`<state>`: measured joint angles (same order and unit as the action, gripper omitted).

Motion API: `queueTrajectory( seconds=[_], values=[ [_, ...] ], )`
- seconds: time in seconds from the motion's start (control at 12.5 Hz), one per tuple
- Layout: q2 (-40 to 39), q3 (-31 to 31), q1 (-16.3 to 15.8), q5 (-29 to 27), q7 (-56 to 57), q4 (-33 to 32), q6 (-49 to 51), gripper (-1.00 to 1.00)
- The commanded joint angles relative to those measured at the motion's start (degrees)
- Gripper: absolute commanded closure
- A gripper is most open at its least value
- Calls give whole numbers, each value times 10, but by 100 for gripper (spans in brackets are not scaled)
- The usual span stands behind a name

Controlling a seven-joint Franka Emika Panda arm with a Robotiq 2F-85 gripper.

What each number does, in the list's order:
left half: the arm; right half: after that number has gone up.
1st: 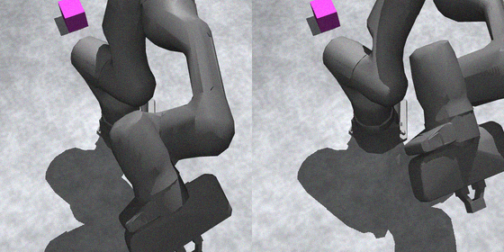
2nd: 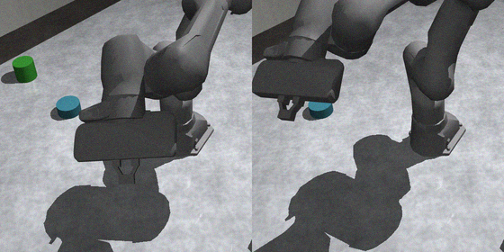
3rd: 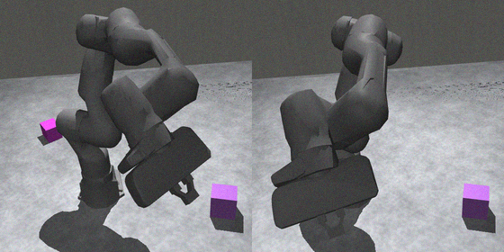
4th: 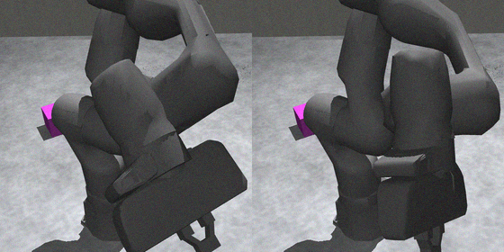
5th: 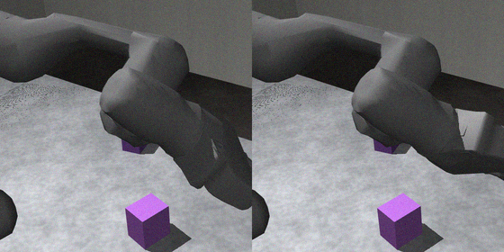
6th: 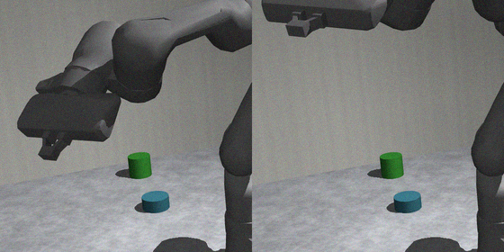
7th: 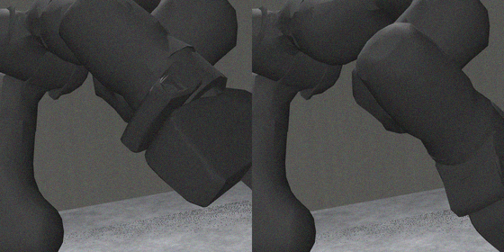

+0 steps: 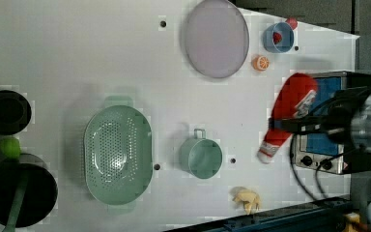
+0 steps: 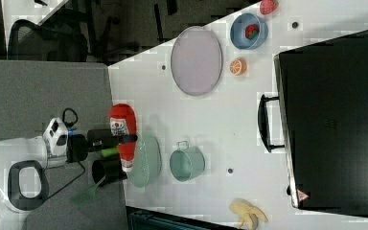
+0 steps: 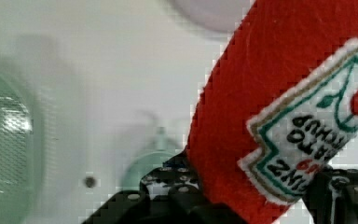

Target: Pick Ketchup from the table and place it in strainer.

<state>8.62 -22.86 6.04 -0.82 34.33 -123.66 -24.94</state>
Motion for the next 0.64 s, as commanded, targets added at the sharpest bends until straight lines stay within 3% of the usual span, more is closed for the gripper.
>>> queueTrajectory(
  seconds=[0.08,0.64],
  values=[
    [-33,-76,-27,-28,-172,4,-6,-23],
    [-168,-206,-34,-31,-382,3,-191,-23]
  ],
)
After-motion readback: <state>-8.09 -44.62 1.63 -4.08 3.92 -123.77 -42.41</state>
